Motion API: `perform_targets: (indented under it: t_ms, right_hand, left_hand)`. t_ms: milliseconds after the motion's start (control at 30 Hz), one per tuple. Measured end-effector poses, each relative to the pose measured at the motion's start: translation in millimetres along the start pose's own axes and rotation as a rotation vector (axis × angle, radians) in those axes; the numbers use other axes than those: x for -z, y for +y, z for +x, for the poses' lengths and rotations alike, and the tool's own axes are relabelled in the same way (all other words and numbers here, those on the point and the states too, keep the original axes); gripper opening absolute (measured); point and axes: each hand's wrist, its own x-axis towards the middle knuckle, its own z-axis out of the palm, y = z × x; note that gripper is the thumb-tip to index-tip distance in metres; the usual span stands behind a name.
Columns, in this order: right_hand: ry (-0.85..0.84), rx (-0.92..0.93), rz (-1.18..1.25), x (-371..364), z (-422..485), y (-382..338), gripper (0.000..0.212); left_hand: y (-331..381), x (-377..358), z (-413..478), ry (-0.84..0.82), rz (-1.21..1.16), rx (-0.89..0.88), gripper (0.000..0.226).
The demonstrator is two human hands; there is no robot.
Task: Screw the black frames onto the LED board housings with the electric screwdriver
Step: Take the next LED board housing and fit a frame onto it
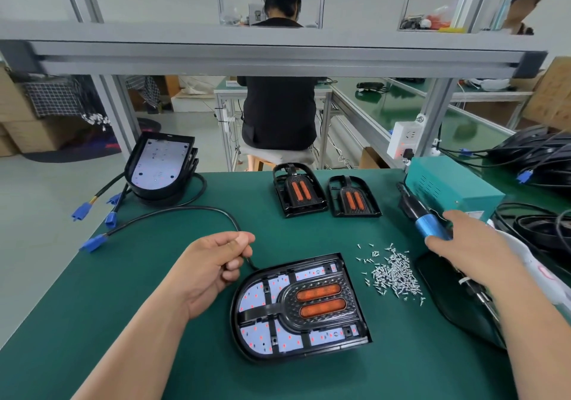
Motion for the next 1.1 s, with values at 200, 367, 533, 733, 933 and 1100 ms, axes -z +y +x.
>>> perform_targets:
  t_ms: [200,367,533,733,933,1100]
  right_hand:
    - [0.116,-0.009,0.618,14.8,-2.0,-3.2,0.036]
    - [0.065,-0.097,1.293,15.2,-10.4,-15.2,0.017]
    - [-0.038,-0.151,1.486,6.0,-14.2,-32.2,0.012]
    - [-0.08,-0.2,1.753,-2.6,-22.9,-54.0,0.005]
    - [-0.021,-0.181,1.925,10.3,-31.7,-67.2,0.01]
    - [0.034,-0.109,2.002,22.7,-39.6,-91.1,0.012]
  left_hand:
    - [0.9,2.8,0.4,-0.007,-0.014,0.021,0.017]
    - [0.2,4.6,1.8,-0.004,0.001,0.03,0.021]
    - [-1.5,5.5,3.1,-0.028,0.021,0.026,0.017]
    - [0.8,1.2,-0.6,-0.085,0.016,-0.043,0.022]
    - [2.8,-5.2,-4.2,-0.109,0.037,-0.11,0.031]
    - [0.2,-14.1,-8.0,-0.118,0.082,-0.122,0.032]
